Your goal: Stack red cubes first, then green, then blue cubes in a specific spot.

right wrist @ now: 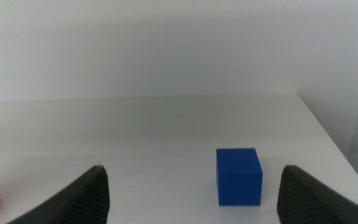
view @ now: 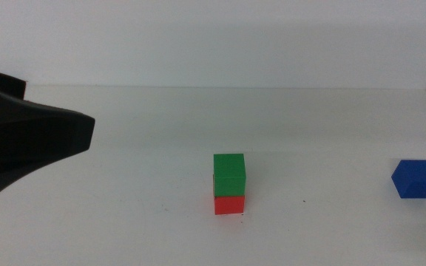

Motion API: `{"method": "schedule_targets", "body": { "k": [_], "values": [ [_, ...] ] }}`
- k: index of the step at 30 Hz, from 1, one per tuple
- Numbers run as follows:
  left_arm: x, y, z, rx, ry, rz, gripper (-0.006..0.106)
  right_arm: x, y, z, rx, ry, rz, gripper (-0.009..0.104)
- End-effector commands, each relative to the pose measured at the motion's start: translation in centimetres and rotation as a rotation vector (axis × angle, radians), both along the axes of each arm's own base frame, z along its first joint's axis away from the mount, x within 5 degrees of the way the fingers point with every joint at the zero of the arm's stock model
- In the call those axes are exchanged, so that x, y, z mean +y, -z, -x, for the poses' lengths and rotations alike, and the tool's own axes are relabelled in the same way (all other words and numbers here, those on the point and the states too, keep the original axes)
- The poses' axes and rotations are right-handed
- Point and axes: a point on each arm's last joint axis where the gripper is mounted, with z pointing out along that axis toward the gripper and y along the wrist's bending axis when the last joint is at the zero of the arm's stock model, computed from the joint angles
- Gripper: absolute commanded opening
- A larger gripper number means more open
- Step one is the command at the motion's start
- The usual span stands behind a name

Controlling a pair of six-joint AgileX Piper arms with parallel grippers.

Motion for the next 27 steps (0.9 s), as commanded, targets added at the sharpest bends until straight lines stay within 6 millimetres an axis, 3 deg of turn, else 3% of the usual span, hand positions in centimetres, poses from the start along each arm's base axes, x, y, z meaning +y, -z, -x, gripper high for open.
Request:
{"method": "schedule_targets", "body": {
  "k": [1,4,7,11,13,18,22,27],
  "values": [
    [0.0,0.0,0.1,-0.006,0.004,0.013,0.094,0.0,-0.3,0.0,-0.046,-0.001,-0.007,0.088],
    [0.0,0.0,0.1,-0.008,0.004,0.015,0.094,0.1,-1.1,0.0,-0.078,-0.002,-0.121,0.088],
    [0.0,-0.1,0.0,-0.011,0.004,0.018,0.094,0.0,-5.1,0.2,-0.065,0.008,-0.127,0.088],
    [-0.1,-0.2,0.0,-0.027,0.005,0.034,0.094,0.1,-11.1,-1.9,0.123,0.031,-0.145,0.088],
    [-0.1,-0.3,-0.1,-0.029,0.005,0.036,0.094,0.2,-13.7,-3.0,0.296,0.042,-0.161,0.088],
    [-0.1,-0.3,-0.1,-0.03,0.005,0.037,0.094,0.4,-18.0,-5.3,0.52,0.066,-0.154,0.088],
    [-0.1,-0.3,-0.1,-0.03,0.005,0.037,0.094,0.5,-19.1,-6.8,0.576,0.064,-0.138,0.088],
    [-0.1,-0.3,-0.1,-0.03,0.005,0.037,0.094,0.2,-17.3,-10.4,0.71,0.098,-0.051,0.088]
  ]
}}
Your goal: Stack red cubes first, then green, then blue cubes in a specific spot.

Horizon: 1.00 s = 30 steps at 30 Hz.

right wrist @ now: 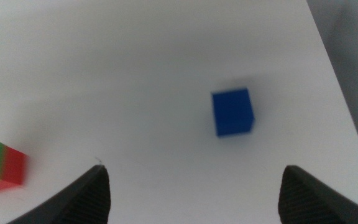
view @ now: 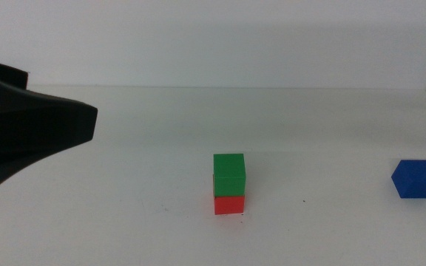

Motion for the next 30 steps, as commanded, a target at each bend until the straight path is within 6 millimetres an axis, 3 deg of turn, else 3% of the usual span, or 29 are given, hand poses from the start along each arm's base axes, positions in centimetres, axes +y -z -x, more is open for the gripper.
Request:
{"method": "schedule_targets", "body": {
  "k": [1,5,9,16,22,30],
  "values": [
    [0.0,0.0,0.0,-0.01,0.004,0.012,0.094,-0.3,0.8,-2.2,0.069,0.001,0.059,0.088],
    [0.0,0.0,0.0,-0.01,0.004,0.012,0.094,-0.2,2.7,-6.7,0.195,-0.05,0.14,0.088],
    [0.0,0.0,0.0,-0.01,0.004,0.012,0.094,-0.2,6.1,-11.2,0.346,-0.097,0.176,0.088],
    [0.0,-0.1,0.0,-0.011,0.004,0.013,0.094,-2.5,11.8,-17.5,0.481,-0.062,0.159,0.088],
    [0.0,-0.1,0.0,-0.011,0.004,0.013,0.094,-3.6,14.5,-20.6,0.536,-0.087,0.172,0.088],
    [0.0,-0.1,0.0,-0.011,0.004,0.013,0.094,-3.3,17.4,-22.1,0.571,-0.102,0.124,0.086]
  ]
}}
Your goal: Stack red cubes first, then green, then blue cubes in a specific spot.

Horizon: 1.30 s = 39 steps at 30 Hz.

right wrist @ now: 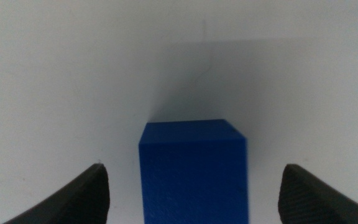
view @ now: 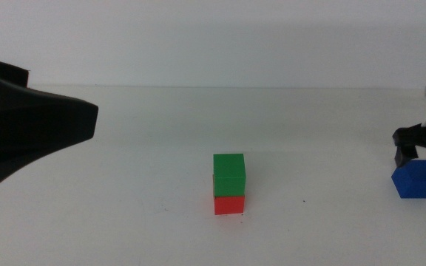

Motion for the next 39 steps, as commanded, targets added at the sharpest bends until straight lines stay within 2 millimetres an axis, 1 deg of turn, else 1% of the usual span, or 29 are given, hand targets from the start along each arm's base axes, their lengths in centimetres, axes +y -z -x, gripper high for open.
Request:
{"method": "schedule_targets", "body": {
  "k": [1,5,8,9,11,13,15,16,17,20,22,23,25,26,28,31,34,36,39],
  "values": [
    [0.0,0.0,0.0,-0.007,0.004,0.009,0.094,-0.2,0.6,-0.3,0.006,-0.002,-0.008,0.085],
    [0.0,0.0,0.0,-0.007,0.004,0.009,0.094,-0.2,1.8,-0.7,0.022,-0.005,-0.006,0.08],
    [0.0,0.0,0.0,-0.007,0.004,0.009,0.094,-0.3,2.6,-1.0,0.03,-0.008,-0.002,0.072],
    [0.0,0.0,0.0,-0.007,0.004,0.009,0.094,-0.3,2.9,-1.0,0.038,-0.008,-0.003,0.067],
    [0.0,0.0,0.0,-0.007,0.004,0.009,0.094,-0.3,3.3,-1.1,0.046,-0.005,-0.004,0.053],
    [0.0,0.0,0.0,-0.007,0.004,0.009,0.094,-0.2,3.1,-1.0,0.043,0.005,-0.001,0.025],
    [0.0,0.0,0.0,-0.007,0.004,0.009,0.094,0.3,1.8,-0.7,0.029,0.011,0.026,0.002],
    [0.0,0.0,0.0,-0.007,0.004,0.009,0.094,1.2,0.6,-0.5,0.006,0.007,0.048,-0.003],
    [0.0,0.0,0.0,-0.007,0.004,0.009,0.094,2.0,-0.5,-0.1,-0.018,0.009,0.064,-0.001],
    [0.0,0.0,0.0,-0.007,0.004,0.009,0.094,5.9,-5.8,1.3,-0.098,0.083,0.095,0.002],
    [0.0,0.0,0.0,-0.007,0.004,0.009,0.094,9.5,-8.9,2.2,-0.101,0.1,0.09,0.002],
    [0.0,0.0,0.0,-0.007,0.004,0.009,0.094,11.0,-10.0,2.6,-0.098,0.093,0.086,0.003],
    [0.0,0.0,0.0,-0.007,0.004,0.009,0.094,15.3,-11.9,3.0,-0.166,0.049,0.037,0.005],
    [0.0,0.0,0.0,-0.007,0.004,0.009,0.094,17.2,-12.5,3.4,-0.188,0.023,0.014,0.006],
    [0.0,0.0,0.0,-0.007,0.004,0.009,0.094,20.7,-13.1,4.7,-0.209,0.003,-0.043,0.007],
    [0.0,0.0,0.0,-0.009,0.004,0.01,0.094,24.3,-12.8,6.6,-0.187,-0.022,-0.095,0.008],
    [0.0,0.0,0.0,-0.009,0.004,0.01,0.094,26.3,-11.8,7.5,-0.164,-0.035,-0.097,0.008],
    [0.0,0.0,0.0,-0.009,0.004,0.01,0.094,26.9,-11.3,7.6,-0.14,-0.027,-0.111,0.008],
    [0.0,0.0,0.0,-0.009,0.004,0.01,0.094,27.8,-10.9,7.6,-0.155,-0.028,-0.095,0.008]
  ]
}}
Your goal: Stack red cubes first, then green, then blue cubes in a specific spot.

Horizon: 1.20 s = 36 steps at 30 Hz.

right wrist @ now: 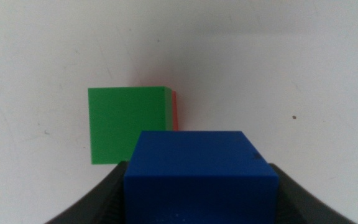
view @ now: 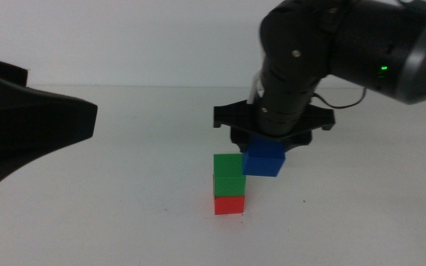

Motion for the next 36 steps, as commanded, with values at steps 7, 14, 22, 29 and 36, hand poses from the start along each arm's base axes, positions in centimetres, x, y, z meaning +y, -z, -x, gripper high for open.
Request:
{"method": "schedule_targets", "body": {
  "k": [7,14,22,29,36],
  "values": [
    [0.0,0.0,0.0,-0.011,0.001,0.007,0.094,3.0,0.7,-1.7,-0.041,-0.029,0.009,0.008],
    [0.1,0.0,-0.1,-0.024,-0.008,-0.003,0.094,4.1,2.1,-1.9,-0.043,-0.049,0.052,0.008],
    [0.2,-0.1,-0.2,-0.037,-0.018,-0.016,0.094,4.7,2.6,-1.6,-0.039,-0.064,0.062,0.008],
    [0.3,-0.1,-0.3,-0.042,-0.021,-0.018,0.094,4.7,2.7,-1.7,-0.047,-0.053,0.072,0.008],
    [0.3,-0.1,-0.3,-0.043,-0.022,-0.019,0.094,4.8,3.2,-1.8,-0.041,-0.049,0.079,0.008]
  ]
}}
